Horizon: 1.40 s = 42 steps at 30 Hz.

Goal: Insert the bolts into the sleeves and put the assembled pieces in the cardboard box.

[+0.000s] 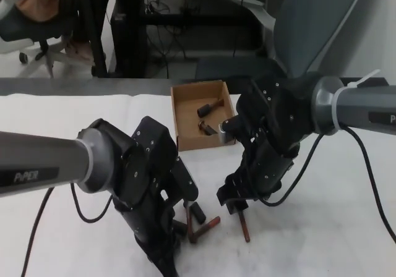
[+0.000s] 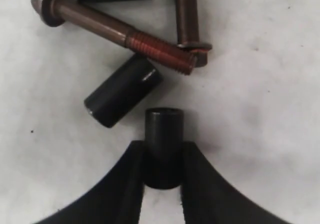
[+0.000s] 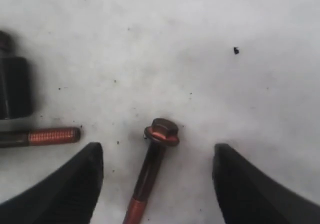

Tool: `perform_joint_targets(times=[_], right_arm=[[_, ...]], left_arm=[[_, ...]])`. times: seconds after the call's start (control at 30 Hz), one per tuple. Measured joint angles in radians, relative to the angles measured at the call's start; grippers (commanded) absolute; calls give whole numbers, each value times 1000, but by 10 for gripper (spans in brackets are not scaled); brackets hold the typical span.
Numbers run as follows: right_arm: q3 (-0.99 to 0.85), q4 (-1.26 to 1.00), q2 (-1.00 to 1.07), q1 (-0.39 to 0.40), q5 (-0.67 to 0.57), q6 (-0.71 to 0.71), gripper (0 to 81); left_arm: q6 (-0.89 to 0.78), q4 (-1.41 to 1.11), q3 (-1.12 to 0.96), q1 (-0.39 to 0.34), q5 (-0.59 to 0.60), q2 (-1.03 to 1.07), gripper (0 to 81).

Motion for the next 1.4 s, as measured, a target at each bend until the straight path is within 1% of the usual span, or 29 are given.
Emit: perform_joint_targets(times=[0.03, 0.13, 0.17, 0.3, 0.33, 0.43, 0.47, 0.5, 0.53, 0.57, 0.63, 0.7, 0.8, 0.87, 0.97, 1.03, 1.07, 1.17, 1.3, 1.4], right_arm=[[0, -2, 0, 0, 0, -1, 525], [0, -4, 13, 0, 0, 0, 349], [0, -4, 15, 0, 0, 0, 302], [0, -4, 28, 0, 0, 0, 14], [0, -4, 30, 0, 0, 0, 0], [0, -4, 38, 0, 0, 0, 0], [0, -9, 56, 0, 0, 0, 0], [0, -14, 65, -3, 3, -17, 0], [0, -18, 58, -3, 3, -38, 0], [2, -22, 52, -3, 1, -42, 0], [32, -70, 10, -3, 1, -47, 0], [79, -148, -65, 1, -3, -41, 0], [202, -352, -235, 12, -9, -12, 0], [305, -546, -363, 33, -32, 15, 0], [449, -838, -521, 85, -66, 43, 0], [529, -989, -581, 117, -78, 79, 0], [565, -1062, -602, 132, -82, 115, 0], [618, -1190, -616, 171, -90, 183, 0], [630, -1275, -590, 233, -92, 176, 0], [633, -1328, -583, 264, -92, 170, 0]], left_arm=[[-4, 3, -1, 0, -2, -1, 18], [-28, 5, -2, 0, -6, -5, 18], [-32, 5, -2, 0, -7, -6, 18], [-49, 8, 2, 0, -14, -16, 18], [-52, 11, 3, 0, -17, -22, 18], [-68, 11, 6, 0, -25, -40, 18], [-115, -4, 17, 0, -25, -129, 18], [-256, -292, 89, 0, 56, -432, 18], [-315, -450, 184, 0, 70, -516, 18], [-350, -549, 247, 0, 75, -583, 18], [-416, -711, 360, 0, 84, -691, 18], [-496, -838, 466, 0, 85, -747, 18], [-610, -983, 621, 0, 76, -760, 18], [-670, -1082, 694, 0, 57, -745, 18], [-701, -1201, 726, 0, 48, -718, 18], [-709, -1248, 726, -5, 47, -690, 18], [-713, -1262, 726, -12, 48, -672, 18], [-718, -1326, 726, -50, 48, -606, 18], [-733, -1434, 726, -114, 32, -520, 18], [-739, -1471, 726, -141, 27, -473, 18]])
